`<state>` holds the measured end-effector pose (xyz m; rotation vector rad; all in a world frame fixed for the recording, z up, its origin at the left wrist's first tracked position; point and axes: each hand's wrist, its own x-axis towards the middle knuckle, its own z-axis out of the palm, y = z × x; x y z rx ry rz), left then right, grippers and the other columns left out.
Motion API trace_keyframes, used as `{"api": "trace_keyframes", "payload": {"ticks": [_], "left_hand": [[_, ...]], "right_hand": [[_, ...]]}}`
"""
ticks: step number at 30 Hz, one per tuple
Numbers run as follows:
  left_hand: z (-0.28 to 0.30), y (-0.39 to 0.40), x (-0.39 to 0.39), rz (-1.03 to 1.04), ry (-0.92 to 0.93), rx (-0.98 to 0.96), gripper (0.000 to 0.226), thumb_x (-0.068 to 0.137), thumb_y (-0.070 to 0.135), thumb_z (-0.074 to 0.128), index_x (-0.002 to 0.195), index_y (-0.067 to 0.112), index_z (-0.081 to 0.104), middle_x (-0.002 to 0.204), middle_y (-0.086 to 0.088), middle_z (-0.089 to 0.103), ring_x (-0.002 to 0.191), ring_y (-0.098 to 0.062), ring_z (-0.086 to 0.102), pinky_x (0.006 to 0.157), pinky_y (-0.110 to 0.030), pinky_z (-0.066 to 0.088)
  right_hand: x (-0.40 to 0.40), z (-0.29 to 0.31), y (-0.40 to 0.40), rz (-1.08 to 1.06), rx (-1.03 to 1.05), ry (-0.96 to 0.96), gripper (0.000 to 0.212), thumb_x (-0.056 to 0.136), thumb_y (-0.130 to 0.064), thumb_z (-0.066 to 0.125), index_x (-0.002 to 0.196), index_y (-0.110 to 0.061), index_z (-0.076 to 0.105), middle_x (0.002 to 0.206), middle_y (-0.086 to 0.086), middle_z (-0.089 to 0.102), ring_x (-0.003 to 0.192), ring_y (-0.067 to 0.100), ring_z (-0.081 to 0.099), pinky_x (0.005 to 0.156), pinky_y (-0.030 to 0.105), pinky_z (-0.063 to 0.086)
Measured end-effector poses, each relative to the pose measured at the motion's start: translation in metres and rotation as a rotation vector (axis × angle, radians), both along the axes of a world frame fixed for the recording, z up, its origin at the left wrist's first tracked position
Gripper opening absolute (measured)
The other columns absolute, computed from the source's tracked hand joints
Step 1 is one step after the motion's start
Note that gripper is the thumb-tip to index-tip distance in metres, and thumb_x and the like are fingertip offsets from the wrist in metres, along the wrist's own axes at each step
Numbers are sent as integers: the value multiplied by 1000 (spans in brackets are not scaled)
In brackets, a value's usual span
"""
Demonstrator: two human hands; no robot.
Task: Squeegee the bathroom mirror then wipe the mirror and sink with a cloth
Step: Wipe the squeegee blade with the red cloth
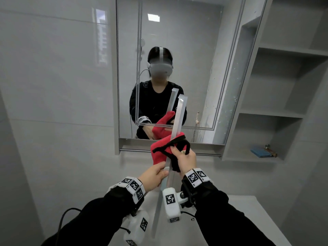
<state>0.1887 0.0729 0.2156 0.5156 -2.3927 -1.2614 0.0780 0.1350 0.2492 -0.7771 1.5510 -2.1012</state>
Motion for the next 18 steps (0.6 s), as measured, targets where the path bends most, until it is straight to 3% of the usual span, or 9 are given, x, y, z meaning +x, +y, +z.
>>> {"api": "trace_keyframes", "payload": {"ticks": [3, 7, 11, 15, 18], "left_hand": [[1, -5, 2, -16, -15, -12, 21, 98, 5, 39, 115, 4, 52, 72, 8, 48, 52, 3, 44, 49, -7, 36], [-12, -9, 12, -5, -58, -8, 27, 98, 6, 40, 121, 11, 54, 76, 17, 51, 53, 15, 50, 54, -2, 39], [-21, -11, 14, -1, -88, 8, 28, 98, 5, 39, 122, 10, 54, 72, 19, 50, 52, 14, 50, 52, -4, 37], [-21, -12, 10, -19, -105, -14, 28, 98, 6, 38, 122, 10, 54, 76, 21, 51, 55, 17, 48, 55, -2, 39], [-18, -9, 7, -23, -100, -31, 30, 98, 5, 37, 124, 11, 52, 86, 6, 56, 54, 16, 46, 55, 2, 37]], "right_hand": [[-4, 5, 2, 64, -59, -240, 4, 83, -12, 69, 85, -14, 67, 84, 11, 70, 84, 29, 66, 83, 48, 52], [-26, 25, 7, 113, -192, -424, 28, 89, -32, 59, 111, -15, 61, 106, 13, 69, 99, 32, 65, 87, 54, 50], [-48, 59, 7, 74, -203, -306, 22, 88, -39, 60, 100, -21, 62, 100, 7, 71, 96, 27, 65, 78, 46, 53], [-44, 78, 0, -35, -132, -128, 25, 71, -40, 74, 81, -18, 66, 82, 3, 73, 87, 27, 68, 86, 56, 51], [-39, 80, -6, -75, -125, -33, 30, 55, -48, 79, 67, -22, 70, 71, -3, 73, 82, 24, 70, 85, 52, 54]]}}
